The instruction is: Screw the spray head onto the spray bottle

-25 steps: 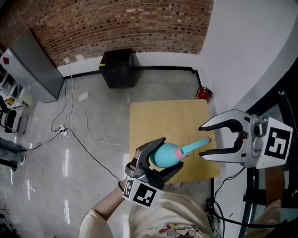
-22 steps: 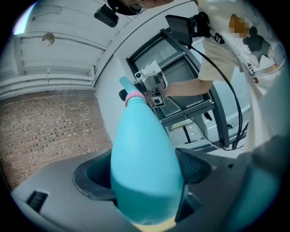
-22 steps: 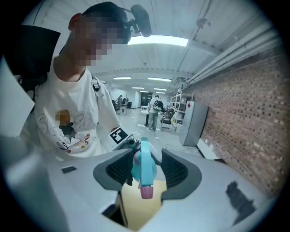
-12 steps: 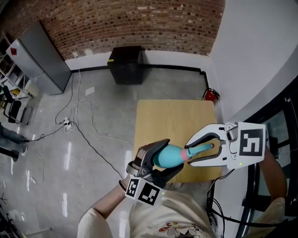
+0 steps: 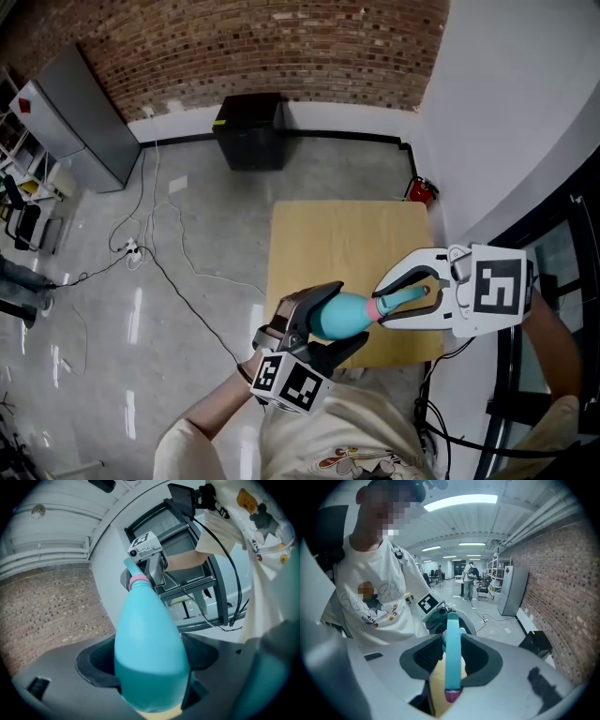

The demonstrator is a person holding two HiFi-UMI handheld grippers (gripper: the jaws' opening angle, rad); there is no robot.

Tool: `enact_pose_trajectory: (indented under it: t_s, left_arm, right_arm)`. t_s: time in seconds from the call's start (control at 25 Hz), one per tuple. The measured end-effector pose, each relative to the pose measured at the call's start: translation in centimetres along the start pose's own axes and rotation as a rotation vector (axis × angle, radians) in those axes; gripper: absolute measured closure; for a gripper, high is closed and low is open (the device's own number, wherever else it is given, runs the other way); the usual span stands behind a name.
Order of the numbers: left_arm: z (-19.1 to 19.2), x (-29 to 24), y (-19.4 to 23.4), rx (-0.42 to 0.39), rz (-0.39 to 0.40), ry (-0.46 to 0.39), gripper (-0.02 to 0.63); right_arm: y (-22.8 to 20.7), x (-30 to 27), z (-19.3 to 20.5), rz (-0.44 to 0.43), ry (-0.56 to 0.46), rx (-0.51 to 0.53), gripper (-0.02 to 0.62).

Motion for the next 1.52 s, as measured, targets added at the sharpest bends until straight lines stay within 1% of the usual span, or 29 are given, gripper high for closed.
enact_pose_trajectory:
  t_s: [0.16, 0.2, 0.28, 0.36, 0.44, 0.56, 0.6, 0.68, 0.72, 0.8, 0.88, 1.0, 1.12, 1.2, 1.24, 1.28, 1.32, 1.4, 1.52]
  left_arm:
    - [-0.4, -0.1, -0.2, 0.083, 0.119, 0.092, 0.183]
    - [-0.5, -0.2, -0.3, 0.087, 0.146, 0.127, 0.183]
    - [-0.6, -0.1, -0.3, 0.052, 0.180, 0.212, 0.183]
    - [-0.6, 0.1, -0.2, -0.003, 0.177, 0.287, 0.183]
    - [-0.7, 0.4, -0.1, -0.013, 0.154, 0.313, 0.183]
    - [-1.0, 0.7, 0.3, 0.022, 0.098, 0.336, 0.183]
    - [-1.1, 0.8, 0.4, 0.013, 0.067, 0.358, 0.183]
    - [-0.9, 0.8, 0.8, -0.050, -0.025, 0.407, 0.183]
    - [-0.7, 0.8, 0.9, -0.087, -0.074, 0.425, 0.183]
    - [-0.5, 0.7, 1.1, -0.140, -0.165, 0.440, 0.183]
    - [-0.4, 0.8, 1.3, -0.201, -0.264, 0.449, 0.183]
    - [-0.1, 1.1, 1.6, -0.344, -0.419, 0.460, 0.183]
    - [0.4, 1.1, 1.3, -0.426, -0.507, 0.419, 0.183]
    - [1.0, 1.0, 1.2, -0.453, -0.546, 0.390, 0.183]
    - [1.2, 1.0, 1.2, -0.453, -0.559, 0.374, 0.183]
    - [1.4, 0.9, 1.1, -0.438, -0.568, 0.351, 0.183]
    - [1.5, 0.8, 1.1, -0.412, -0.572, 0.322, 0.183]
    - [1.8, 0.6, 1.1, -0.350, -0.574, 0.258, 0.183]
    - [2.0, 0.4, 1.3, -0.286, -0.582, 0.201, 0.183]
  right_arm:
    - [0.2, 0.2, 0.3, 0.022, 0.083, 0.111, 0.468]
    - [0.4, 0.1, 0.4, 0.024, 0.107, 0.146, 0.468]
    - [0.7, -0.2, 0.5, 0.024, 0.156, 0.229, 0.468]
    - [1.0, -0.6, 0.6, 0.028, 0.198, 0.294, 0.468]
    - [1.0, -0.7, 0.6, 0.042, 0.214, 0.315, 0.468]
    - [0.6, -0.6, 0.2, 0.084, 0.212, 0.277, 0.468]
    - [0.4, -0.7, 0.1, 0.101, 0.218, 0.248, 0.468]
    - [0.1, -0.8, 0.2, 0.131, 0.232, 0.156, 0.468]
    - [-0.1, -0.9, 0.3, 0.140, 0.230, 0.089, 0.468]
    - [-0.5, -0.9, 0.4, 0.151, 0.197, -0.088, 0.468]
    - [-1.0, -0.8, 0.7, 0.157, 0.143, -0.305, 0.468]
    - [-1.4, -0.9, 1.5, 0.130, 0.052, -0.671, 0.468]
    - [-1.0, -1.2, 2.3, 0.081, -0.030, -1.021, 0.468]
    - [-0.6, -1.6, 2.5, 0.059, -0.062, -1.206, 0.468]
    - [-0.5, -1.8, 2.4, 0.054, -0.067, -1.262, 0.468]
    - [-0.3, -2.0, 2.2, 0.052, -0.064, -1.290, 0.468]
    - [-0.3, -2.2, 2.0, 0.053, -0.058, -1.297, 0.466]
    - [-0.4, -2.6, 1.5, 0.065, -0.041, -1.262, 0.466]
    - [-0.8, -3.0, 0.7, 0.080, -0.018, -1.192, 0.397]
Point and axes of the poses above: the fingertips, and each gripper's own axes: x backward along the fingers, y to its left, z out of its underside, the point moved 6 cm from there along x, backward along the fingers, and after that the axes turned 8 degrees about z, right-handed, at the moved point
